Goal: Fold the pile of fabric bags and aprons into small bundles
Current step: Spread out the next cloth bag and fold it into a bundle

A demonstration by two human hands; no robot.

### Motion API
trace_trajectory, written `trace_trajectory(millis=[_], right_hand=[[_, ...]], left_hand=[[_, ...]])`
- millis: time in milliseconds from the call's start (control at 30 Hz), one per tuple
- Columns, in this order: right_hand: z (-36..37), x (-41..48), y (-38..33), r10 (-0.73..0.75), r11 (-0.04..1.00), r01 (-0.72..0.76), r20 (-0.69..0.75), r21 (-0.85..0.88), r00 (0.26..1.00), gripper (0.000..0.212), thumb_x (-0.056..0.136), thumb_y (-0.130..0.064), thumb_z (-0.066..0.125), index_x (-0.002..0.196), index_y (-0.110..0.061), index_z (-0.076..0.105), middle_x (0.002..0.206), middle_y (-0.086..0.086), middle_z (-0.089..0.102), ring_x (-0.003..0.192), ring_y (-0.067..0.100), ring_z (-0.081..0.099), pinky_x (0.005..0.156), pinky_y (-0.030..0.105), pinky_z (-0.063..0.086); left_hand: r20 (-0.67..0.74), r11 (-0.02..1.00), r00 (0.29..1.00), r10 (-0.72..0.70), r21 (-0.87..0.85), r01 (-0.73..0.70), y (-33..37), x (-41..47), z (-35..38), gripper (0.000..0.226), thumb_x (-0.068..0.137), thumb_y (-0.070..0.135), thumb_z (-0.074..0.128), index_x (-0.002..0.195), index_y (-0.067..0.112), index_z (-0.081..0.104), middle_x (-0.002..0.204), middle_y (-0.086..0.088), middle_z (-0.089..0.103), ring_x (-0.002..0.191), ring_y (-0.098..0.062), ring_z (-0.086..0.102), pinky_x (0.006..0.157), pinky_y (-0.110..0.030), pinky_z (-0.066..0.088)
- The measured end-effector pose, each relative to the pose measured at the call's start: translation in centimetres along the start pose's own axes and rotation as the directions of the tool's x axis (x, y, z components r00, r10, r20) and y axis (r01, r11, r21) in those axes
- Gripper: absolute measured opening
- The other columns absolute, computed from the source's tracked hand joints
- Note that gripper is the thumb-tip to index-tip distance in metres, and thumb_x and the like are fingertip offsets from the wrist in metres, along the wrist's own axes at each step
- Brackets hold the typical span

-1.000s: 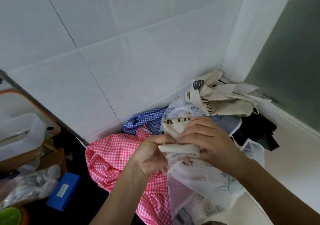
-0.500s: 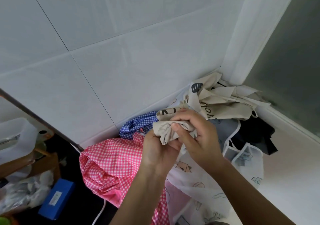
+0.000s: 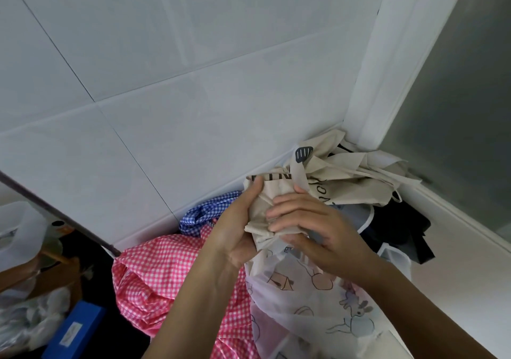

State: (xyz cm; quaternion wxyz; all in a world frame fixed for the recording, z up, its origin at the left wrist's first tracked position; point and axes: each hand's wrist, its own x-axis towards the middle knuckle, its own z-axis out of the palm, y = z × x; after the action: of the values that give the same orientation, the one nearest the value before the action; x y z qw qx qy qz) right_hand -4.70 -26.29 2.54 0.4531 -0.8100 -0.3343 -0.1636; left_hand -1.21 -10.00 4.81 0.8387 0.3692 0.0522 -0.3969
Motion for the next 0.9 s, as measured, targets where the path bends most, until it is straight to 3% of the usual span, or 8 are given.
trace_trajectory(millis=[100,233,333,400,500,700,800,900], right_hand=[[-0.7,0.5,0.2,-0.035,0.996,0.036,0.011,-0.086,0.999,0.026,0.083,-0.027,0.07,0.102,-0.01,0.069,0.115,0.001,0.063,0.117,0.016,0.054,0.104,0.034,0.039],[-1.8,1.4,0.4,-0.019,0.991,0.013,-0.048,-0.13,0.999,0.029,0.077,-0.038,0.07,0.091,-0.012,0.071,0.09,-0.007,0.068,0.09,0.011,0.06,0.082,0.028,0.047],[-1.6,1.9,-0.1,0.132,0.991,-0.135,-0.182,-0.004,0.974,0.02,0.079,-0.042,0.068,0.093,-0.029,0.061,0.086,-0.019,0.062,0.083,0.003,0.056,0.075,0.02,0.043],[-1.1,2.6,-0.8,0.177,0.984,-0.167,-0.233,0.061,0.956,0.014,0.085,-0.038,0.062,0.097,-0.032,0.058,0.094,-0.016,0.063,0.085,0.008,0.06,0.077,0.028,0.046],[-0.4,4.0,-1.8,0.178,0.984,-0.168,-0.266,0.063,0.947,0.007,0.09,-0.032,0.056,0.095,-0.029,0.06,0.093,-0.012,0.065,0.085,0.013,0.062,0.077,0.036,0.049],[-0.1,4.9,-2.0,0.242,0.97,-0.229,-0.332,0.077,0.912,0.007,0.094,-0.02,0.054,0.09,-0.019,0.06,0.08,-0.009,0.063,0.073,0.008,0.061,0.063,0.021,0.047],[-0.3,5.3,-1.1,0.209,0.969,-0.241,-0.347,-0.049,0.914,0.007,0.092,-0.012,0.055,0.087,-0.009,0.058,0.081,-0.005,0.057,0.075,0.007,0.055,0.067,0.018,0.042],[-0.3,5.4,0.0,0.227,0.956,-0.273,-0.325,-0.103,0.918,0.009,0.09,-0.007,0.057,0.082,-0.008,0.054,0.083,-0.003,0.051,0.074,0.005,0.05,0.066,0.015,0.038]], left_hand=[[0.004,1.0,1.0,0.002,-0.002,-0.002,-0.3,0.8,-0.3,0.046,0.088,0.033,0.046,0.097,-0.003,0.074,0.093,-0.019,0.067,0.084,-0.026,0.068,0.073,-0.032,0.057],[0.031,0.996,0.996,0.088,0.008,-0.088,-0.7,0.9,-0.1,0.028,0.08,0.017,0.058,0.083,-0.006,0.074,0.084,-0.021,0.069,0.072,-0.025,0.07,0.066,-0.029,0.059],[0.114,0.976,0.969,0.218,-0.004,-0.219,-1.3,1.0,0.4,0.024,0.069,0.013,0.078,0.087,-0.002,0.075,0.09,-0.017,0.071,0.083,-0.022,0.07,0.078,-0.03,0.057],[0.09,0.951,0.947,0.307,-0.012,-0.308,-1.9,1.1,0.8,0.019,0.084,0.013,0.063,0.095,0.003,0.074,0.102,-0.014,0.07,0.098,-0.021,0.067,0.085,-0.034,0.055],[0.035,0.911,0.914,0.404,-0.108,-0.398,-2.4,1.2,0.9,0.03,0.092,0.011,0.043,0.103,0.0,0.07,0.109,-0.018,0.067,0.102,-0.025,0.066,0.082,-0.035,0.057],[0.063,0.869,0.869,0.491,-0.112,-0.483,-2.0,0.8,1.1,0.04,0.099,0.024,0.038,0.107,-0.001,0.068,0.111,-0.018,0.066,0.104,-0.026,0.065,0.079,-0.032,0.056],[0.148,0.872,0.86,0.489,-0.092,-0.48,-1.9,0.8,1.2,0.072,0.084,0.058,0.056,0.122,-0.003,0.06,0.127,-0.022,0.058,0.121,-0.029,0.056,0.094,-0.036,0.051],[0.066,0.843,0.857,0.511,0.155,-0.515,-2.1,1.2,1.6,0.084,0.076,0.054,0.071,0.128,-0.008,0.051,0.128,-0.027,0.054,0.124,-0.035,0.052,0.103,-0.045,0.044]])
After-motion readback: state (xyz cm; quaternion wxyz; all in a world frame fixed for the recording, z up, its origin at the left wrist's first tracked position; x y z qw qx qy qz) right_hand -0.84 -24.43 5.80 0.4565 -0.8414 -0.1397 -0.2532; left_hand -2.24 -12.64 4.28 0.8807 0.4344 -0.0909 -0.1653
